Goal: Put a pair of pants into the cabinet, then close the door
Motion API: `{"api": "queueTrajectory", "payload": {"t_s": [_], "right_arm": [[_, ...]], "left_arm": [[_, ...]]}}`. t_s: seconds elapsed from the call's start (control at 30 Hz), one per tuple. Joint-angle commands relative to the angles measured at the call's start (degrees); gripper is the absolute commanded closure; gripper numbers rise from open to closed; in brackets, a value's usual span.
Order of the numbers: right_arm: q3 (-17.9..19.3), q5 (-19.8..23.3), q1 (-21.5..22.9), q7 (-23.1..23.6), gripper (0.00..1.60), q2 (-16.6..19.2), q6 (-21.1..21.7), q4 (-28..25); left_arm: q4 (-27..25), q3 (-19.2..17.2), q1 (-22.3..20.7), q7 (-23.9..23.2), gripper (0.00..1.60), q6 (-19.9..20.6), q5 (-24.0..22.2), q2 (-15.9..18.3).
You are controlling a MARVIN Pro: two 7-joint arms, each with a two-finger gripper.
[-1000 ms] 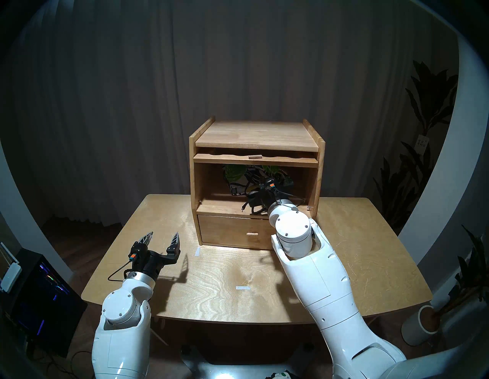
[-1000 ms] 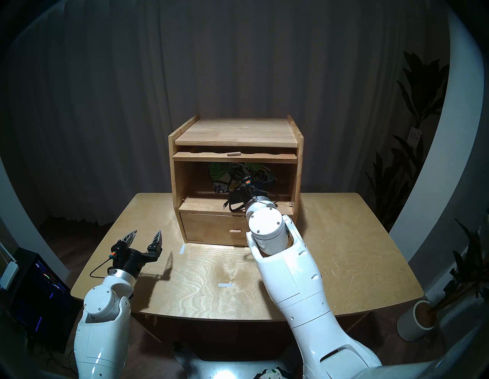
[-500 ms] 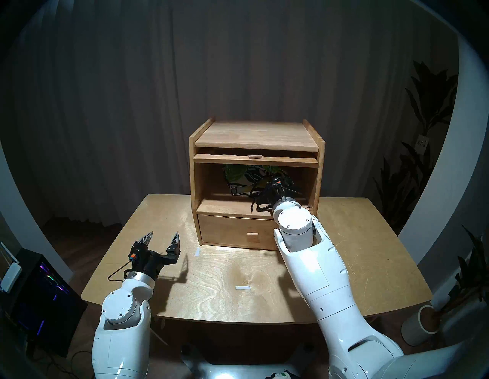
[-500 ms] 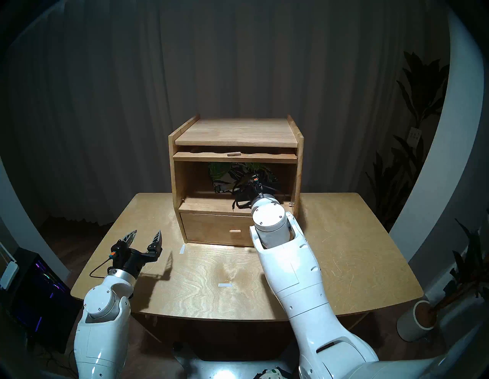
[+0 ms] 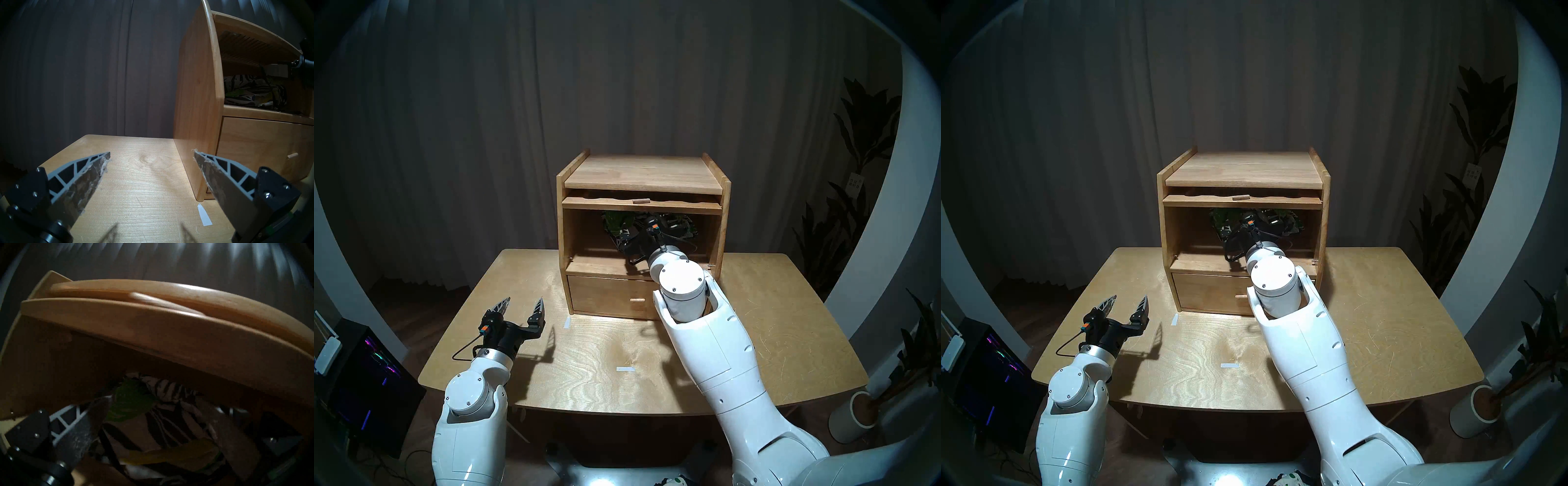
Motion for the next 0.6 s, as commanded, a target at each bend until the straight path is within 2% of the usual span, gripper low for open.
{"api": "queueTrajectory", "payload": {"t_s": [0.0, 0.23, 0.4, 0.47, 0.53, 0.57], "right_arm": [[-1.3, 0.7, -6.8, 1.6, 0.00, 1.9, 0.4, -7.0], [-2.8, 1.6, -10.5, 2.8, 0.00, 3.4, -1.0, -11.5], [-0.6, 2.2, -12.2, 2.2, 0.00, 4.9, -0.1, -14.3], [2.2, 4.8, -14.9, 0.2, 0.00, 2.8, 1.3, -16.4], [2.9, 5.9, -16.4, -0.9, 0.00, 2.8, 1.9, -18.4], [2.8, 6.5, -15.8, -1.4, 0.00, 3.0, 1.8, -17.2]], "left_arm": [[-1.0, 0.0, -0.7, -0.1, 0.00, -0.3, -0.1, 0.1], [-1.0, 0.0, -0.7, -0.1, 0.00, -0.3, -0.1, 0.1], [-1.0, 0.0, -0.7, -0.1, 0.00, -0.3, 0.0, 0.1], [-0.9, 0.0, -0.7, -0.1, 0.00, -0.3, 0.0, 0.1], [-0.9, 0.0, -0.7, -0.1, 0.00, -0.3, 0.0, 0.1], [-0.9, 0.0, -0.7, -0.1, 0.00, -0.3, 0.0, 0.1]]}}
